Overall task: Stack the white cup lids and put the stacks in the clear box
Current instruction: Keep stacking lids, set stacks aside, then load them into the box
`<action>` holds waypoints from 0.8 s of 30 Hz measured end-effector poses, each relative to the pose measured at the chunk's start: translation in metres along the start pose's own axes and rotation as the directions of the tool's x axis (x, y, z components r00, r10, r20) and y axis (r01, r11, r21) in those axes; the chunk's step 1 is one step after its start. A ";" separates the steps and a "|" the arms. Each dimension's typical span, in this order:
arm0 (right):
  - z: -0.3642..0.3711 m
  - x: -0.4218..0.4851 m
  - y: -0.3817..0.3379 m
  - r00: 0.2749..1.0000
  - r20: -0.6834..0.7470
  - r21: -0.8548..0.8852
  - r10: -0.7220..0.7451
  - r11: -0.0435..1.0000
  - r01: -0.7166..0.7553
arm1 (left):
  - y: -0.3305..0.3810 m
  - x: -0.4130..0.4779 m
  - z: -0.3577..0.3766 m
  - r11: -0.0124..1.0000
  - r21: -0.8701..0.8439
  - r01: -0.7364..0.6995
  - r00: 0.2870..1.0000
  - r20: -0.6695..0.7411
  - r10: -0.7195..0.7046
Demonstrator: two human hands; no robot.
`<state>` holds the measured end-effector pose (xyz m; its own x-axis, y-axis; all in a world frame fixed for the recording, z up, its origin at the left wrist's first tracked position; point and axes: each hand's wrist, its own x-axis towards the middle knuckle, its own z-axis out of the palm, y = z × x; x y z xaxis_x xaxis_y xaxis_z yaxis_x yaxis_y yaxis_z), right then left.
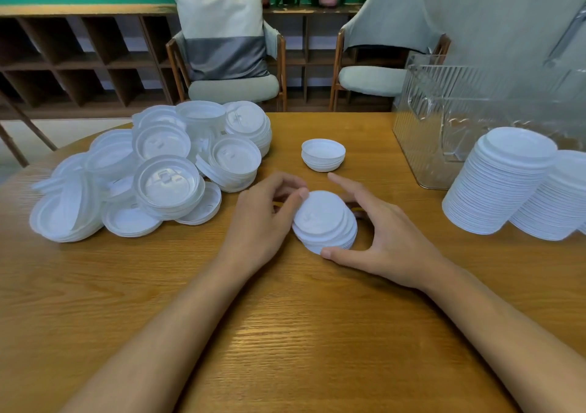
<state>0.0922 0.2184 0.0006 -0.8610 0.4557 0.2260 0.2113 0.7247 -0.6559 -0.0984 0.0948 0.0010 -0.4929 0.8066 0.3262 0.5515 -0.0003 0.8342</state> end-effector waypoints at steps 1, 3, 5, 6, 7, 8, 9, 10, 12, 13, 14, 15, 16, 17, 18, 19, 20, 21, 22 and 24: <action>0.000 0.000 -0.001 1.000 0.005 -0.008 -0.010 1.000 0.010 | 0.000 -0.001 0.002 0.999 0.033 -0.014 1.000 0.016 0.014; 0.001 0.000 0.000 0.999 0.012 -0.029 -0.031 0.999 0.031 | 0.002 -0.003 0.004 0.996 0.077 -0.046 0.998 0.054 0.042; 0.002 -0.001 0.001 0.999 0.007 -0.025 -0.039 0.999 0.039 | 0.003 -0.004 0.005 0.992 0.097 -0.076 0.993 0.095 0.067; 0.002 -0.001 0.001 0.999 0.001 -0.019 -0.038 0.999 0.038 | 0.004 -0.005 0.005 0.991 0.109 -0.081 0.991 0.118 0.068; 0.002 -0.001 0.001 0.999 -0.001 -0.016 -0.038 0.999 0.038 | 0.004 -0.006 0.004 0.990 0.120 -0.073 0.989 0.140 0.056; 0.002 0.000 0.002 0.999 -0.001 -0.019 -0.040 0.999 0.040 | 0.005 -0.007 0.003 0.989 0.131 -0.062 0.987 0.157 0.041; 0.002 0.000 0.002 0.999 -0.001 -0.023 -0.043 0.999 0.043 | 0.006 -0.008 0.002 0.987 0.148 -0.063 0.986 0.165 0.038; 0.002 0.000 0.002 0.999 -0.002 -0.025 -0.046 0.999 0.046 | 0.007 -0.008 0.002 0.984 0.163 -0.075 0.985 0.164 0.047; 0.002 0.001 0.002 0.999 -0.007 -0.020 -0.044 0.999 0.044 | 0.010 -0.008 -0.001 0.986 0.137 -0.093 0.985 0.157 0.071; 0.002 0.001 0.003 0.999 -0.009 -0.016 -0.042 0.999 0.042 | 0.011 -0.007 -0.002 0.991 0.098 -0.093 0.983 0.167 0.076; 0.001 0.001 0.003 0.999 -0.012 -0.014 -0.039 0.999 0.039 | 0.012 -0.007 -0.004 0.994 0.060 -0.089 0.979 0.189 0.076; 0.001 0.001 0.003 0.999 -0.015 -0.012 -0.035 0.999 0.035 | 0.011 -0.007 -0.005 0.996 0.034 -0.086 0.973 0.216 0.077; 0.001 0.000 0.003 0.999 -0.017 -0.010 -0.031 0.999 0.031 | 0.011 -0.006 -0.006 0.996 0.020 -0.086 0.968 0.239 0.079; 0.001 0.000 0.002 0.999 -0.019 -0.010 -0.028 1.000 0.028 | 0.010 -0.006 -0.007 0.996 0.016 -0.087 0.964 0.253 0.080; 0.001 0.001 0.002 0.999 -0.020 -0.013 -0.025 1.000 0.025 | 0.009 -0.006 -0.007 0.996 0.012 -0.086 0.962 0.259 0.080; 0.000 0.000 0.002 1.000 -0.019 -0.016 -0.023 1.000 0.023 | 0.009 -0.006 -0.007 0.996 0.006 -0.085 0.961 0.263 0.080; 0.000 0.000 0.003 1.000 -0.016 -0.017 -0.022 1.000 0.022 | 0.009 -0.006 -0.008 0.996 -0.002 -0.084 0.960 0.268 0.082; 0.000 0.000 0.004 1.000 -0.013 -0.016 -0.021 1.000 0.020 | 0.008 -0.005 -0.008 0.996 -0.008 -0.087 0.958 0.273 0.086; 0.000 0.000 0.004 1.000 -0.010 -0.017 -0.018 1.000 0.018 | 0.008 -0.005 -0.009 0.996 -0.013 -0.089 0.956 0.280 0.089; 0.000 -0.001 0.004 1.000 -0.005 -0.024 -0.013 1.000 0.013 | 0.007 -0.004 -0.010 0.996 -0.027 -0.089 0.951 0.294 0.093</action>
<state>0.0938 0.2212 -0.0020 -0.8615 0.4486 0.2378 0.2113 0.7426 -0.6355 -0.0989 0.0858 0.0096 -0.2196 0.9412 0.2569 0.5746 -0.0880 0.8137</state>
